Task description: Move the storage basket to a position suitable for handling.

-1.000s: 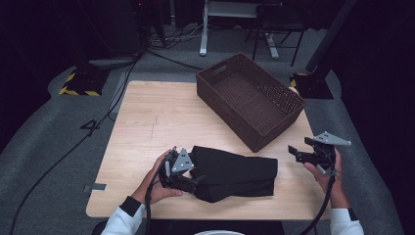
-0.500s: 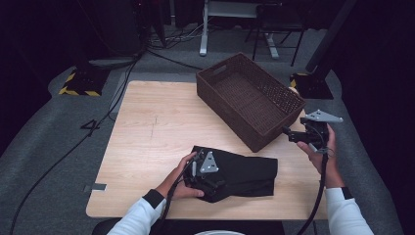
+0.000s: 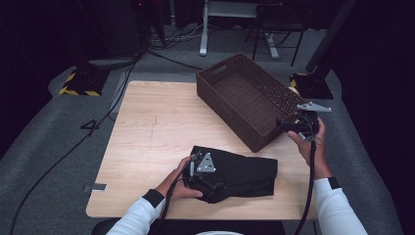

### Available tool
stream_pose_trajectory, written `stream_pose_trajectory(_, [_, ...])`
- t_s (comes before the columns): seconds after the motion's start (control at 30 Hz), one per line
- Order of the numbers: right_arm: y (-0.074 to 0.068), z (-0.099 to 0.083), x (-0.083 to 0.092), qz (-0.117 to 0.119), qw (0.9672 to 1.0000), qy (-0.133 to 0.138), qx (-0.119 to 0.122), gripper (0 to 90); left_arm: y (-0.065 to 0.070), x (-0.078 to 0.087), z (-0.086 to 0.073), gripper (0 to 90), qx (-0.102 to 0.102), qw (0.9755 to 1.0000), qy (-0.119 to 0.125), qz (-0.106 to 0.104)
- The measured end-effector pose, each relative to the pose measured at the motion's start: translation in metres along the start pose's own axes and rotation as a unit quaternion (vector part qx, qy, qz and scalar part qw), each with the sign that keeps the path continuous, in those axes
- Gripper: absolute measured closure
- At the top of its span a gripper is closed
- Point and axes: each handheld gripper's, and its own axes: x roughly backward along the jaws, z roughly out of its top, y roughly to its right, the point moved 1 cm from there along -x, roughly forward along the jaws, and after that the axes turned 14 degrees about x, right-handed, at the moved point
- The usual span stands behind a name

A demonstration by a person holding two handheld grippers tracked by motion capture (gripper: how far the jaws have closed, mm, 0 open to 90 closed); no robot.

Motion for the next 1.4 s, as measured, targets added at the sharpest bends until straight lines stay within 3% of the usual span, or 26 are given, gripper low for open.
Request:
stream_pose_trajectory(0.13, [0.008, -0.004, -0.008, 0.022, 0.9988, -0.009, -0.044, 15.2, 0.001, 0.002, -0.003, 15.7, 0.004, 1.0, 0.0, 0.003])
stream_pose_trajectory(0.27, [0.01, -0.004, -0.014, 0.052, 0.9971, -0.012, -0.054, 17.5, 0.0, 0.007, -0.008, 16.4, 0.008, 1.0, -0.002, 0.003])
stream_pose_trajectory(0.5, [0.008, 0.002, -0.013, 0.05, 0.9981, -0.029, -0.024, 19.0, -0.008, 0.024, -0.024, 16.5, 0.025, 0.9997, -0.002, -0.003])
stream_pose_trajectory(0.87, [0.005, 0.001, -0.011, 0.053, 0.9985, -0.017, 0.001, 20.8, -0.018, 0.053, -0.049, 16.5, 0.044, 0.9985, 0.008, 0.031])
stream_pose_trajectory(1.17, [-0.004, -0.001, -0.002, 0.079, 0.9965, -0.012, 0.023, 20.8, -0.015, 0.066, -0.06, 16.5, 0.047, 0.9979, 0.008, 0.043])
stream_pose_trajectory(1.23, [-0.01, -0.002, 0.003, 0.087, 0.9955, -0.011, 0.035, 20.8, -0.013, 0.07, -0.065, 16.5, 0.06, 0.9975, 0.004, 0.037])
stream_pose_trajectory(1.4, [-0.021, -0.004, 0.012, 0.095, 0.9939, -0.014, 0.054, 20.7, -0.006, 0.069, -0.065, 16.5, 0.057, 0.9975, -0.002, 0.043])
